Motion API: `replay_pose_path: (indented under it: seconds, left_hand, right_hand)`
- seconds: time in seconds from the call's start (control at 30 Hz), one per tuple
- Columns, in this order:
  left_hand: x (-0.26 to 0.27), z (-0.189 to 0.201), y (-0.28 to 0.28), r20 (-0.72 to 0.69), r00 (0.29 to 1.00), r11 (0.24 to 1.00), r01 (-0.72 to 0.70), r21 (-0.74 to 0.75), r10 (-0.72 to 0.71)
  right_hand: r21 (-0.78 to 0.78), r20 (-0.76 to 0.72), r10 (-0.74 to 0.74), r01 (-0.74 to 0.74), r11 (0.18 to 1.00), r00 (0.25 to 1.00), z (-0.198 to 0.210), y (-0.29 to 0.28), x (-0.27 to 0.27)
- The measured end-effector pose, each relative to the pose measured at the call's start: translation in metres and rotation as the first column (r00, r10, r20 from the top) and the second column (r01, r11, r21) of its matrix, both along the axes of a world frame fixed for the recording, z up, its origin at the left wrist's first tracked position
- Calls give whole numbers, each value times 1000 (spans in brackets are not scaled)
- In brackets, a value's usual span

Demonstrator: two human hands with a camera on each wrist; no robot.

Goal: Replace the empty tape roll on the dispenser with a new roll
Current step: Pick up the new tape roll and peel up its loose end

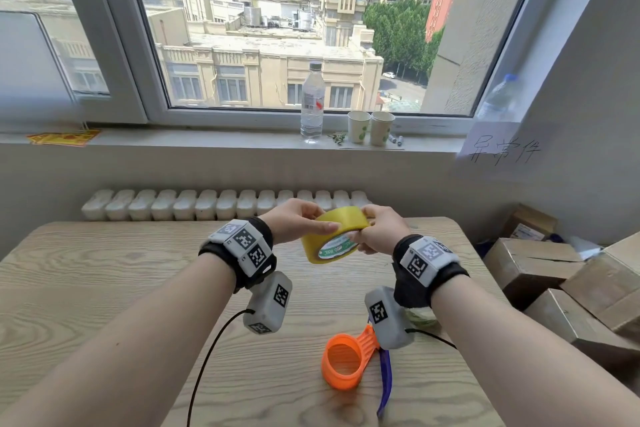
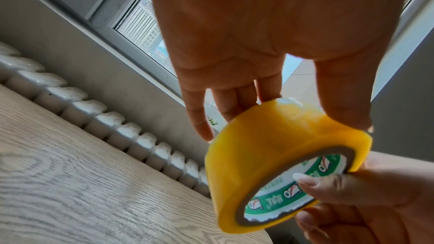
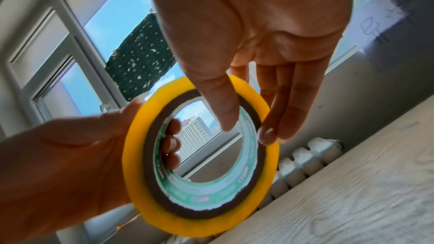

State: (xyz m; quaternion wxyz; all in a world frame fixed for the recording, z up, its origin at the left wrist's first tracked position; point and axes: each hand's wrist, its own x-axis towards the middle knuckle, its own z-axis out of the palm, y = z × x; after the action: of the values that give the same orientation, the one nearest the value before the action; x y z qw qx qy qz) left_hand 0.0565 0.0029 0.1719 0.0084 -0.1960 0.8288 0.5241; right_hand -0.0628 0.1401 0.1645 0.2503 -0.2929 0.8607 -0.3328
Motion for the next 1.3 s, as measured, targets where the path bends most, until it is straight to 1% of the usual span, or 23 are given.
replay_pose_path:
  seconds: [0.07, 0.17, 0.3, 0.43, 0.63, 0.77, 0.83, 0.9, 0.97, 1.07, 1.3]
  left_hand:
    - [0, 0, -2, 0, 1000, 1000, 3, -11, -3]
    - [0, 0, -4, 3, 1000, 1000, 7, -24, -7]
    - [0, 2, -4, 8, 1000, 1000, 0, -1, 0]
    - [2, 2, -8, 44, 999, 1000, -9, -17, 10]
    - [6, 5, -10, 54, 998, 998, 21, 60, -25]
    - [1, 4, -9, 43, 998, 994, 52, 94, -56]
    - [-4, 3, -8, 1, 1000, 996, 21, 82, -21]
    - [-9, 3, -6, -18, 1000, 1000, -9, -15, 9]
    - [-13, 5, -5, 0, 1000, 990, -22, -139, 22]
    - [-16, 5, -5, 6, 999, 976, -38, -216, 41]
    - [-20, 4, -2, 46, 997, 951, -48, -306, 65]
  right_hand:
    - [-23, 60, -6, 7, 1000, 998, -2, 0, -3]
    - [-33, 109, -9, 13, 999, 994, -3, 0, -6]
    - [-37, 150, -16, 21, 999, 989, -2, -1, -7]
    - [-28, 167, -37, 42, 999, 985, -2, 0, -10]
    - [-7, 200, -83, 86, 996, 976, -1, 0, -15]
    - [-34, 210, -76, 85, 996, 975, 0, 0, -15]
    - [-67, 158, -73, 84, 994, 985, 1, -1, -15]
    - [-84, 54, -79, 83, 993, 995, 4, -4, -15]
    - [-72, -55, -59, 55, 996, 997, 11, -6, -13]
    - [-47, -172, -16, 8, 999, 985, 17, -9, -6]
    - [-17, -274, 0, -5, 1000, 962, 15, -13, 2]
